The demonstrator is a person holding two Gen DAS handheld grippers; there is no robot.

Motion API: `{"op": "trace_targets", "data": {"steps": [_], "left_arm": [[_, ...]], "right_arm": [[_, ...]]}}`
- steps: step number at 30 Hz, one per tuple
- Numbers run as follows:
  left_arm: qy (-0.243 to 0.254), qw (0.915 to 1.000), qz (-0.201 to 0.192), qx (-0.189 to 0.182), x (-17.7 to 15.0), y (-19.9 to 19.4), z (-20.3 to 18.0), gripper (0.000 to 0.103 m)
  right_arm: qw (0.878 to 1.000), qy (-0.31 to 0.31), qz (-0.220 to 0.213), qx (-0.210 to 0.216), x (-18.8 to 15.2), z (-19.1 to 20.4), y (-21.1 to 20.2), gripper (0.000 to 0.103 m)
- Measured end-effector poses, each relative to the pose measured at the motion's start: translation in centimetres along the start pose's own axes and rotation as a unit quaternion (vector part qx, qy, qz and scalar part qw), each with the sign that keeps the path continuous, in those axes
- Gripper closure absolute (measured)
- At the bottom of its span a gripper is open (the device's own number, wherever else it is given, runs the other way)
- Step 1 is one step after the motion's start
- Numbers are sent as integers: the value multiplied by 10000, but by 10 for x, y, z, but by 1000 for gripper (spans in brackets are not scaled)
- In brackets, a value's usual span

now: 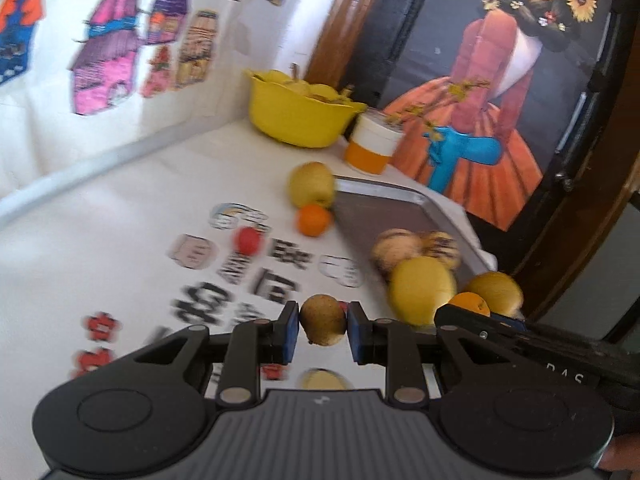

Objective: Organize fruits
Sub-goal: 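Carry the kiwi and orange over the metal tray with both tools, then open the left tool releasing the kiwi while the right tool releases the orange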

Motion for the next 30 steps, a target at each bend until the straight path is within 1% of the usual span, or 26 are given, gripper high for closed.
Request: {"op": "trace_targets", "data": {"steps": [6,13,20,27,30], "left_arm": [[217,9992,111,-304,-9,11,-51,75],[455,9980,280,-351,-19,25,-88,75],[597,9970,425,-253,-25,40,-105,75],[634,9967,498,-103,-27,51,-106,75],[656,9963,539,-94,-28,54,-108,75]], "right_arm": [[9984,312,-290,-378,-5,-45,-25,67],[9953,620,-493,-561,-13,-81,-36,67],[9947,710,-555,-497,-12,-97,-31,67],[9947,742,-538,-470,-15,-103,-24,67],[9948,743,-527,-451,-15,-105,-23,67]]}}
Point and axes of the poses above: each gripper's, at about its wrist camera, not at the fingertips, and y roughly the way its jaws point, z to its left, x to its top, the point moved 10 cm from there along y, roughly the way its jaws point, and after that the axes turned 3 degrees about x, right-handed, at the moved point
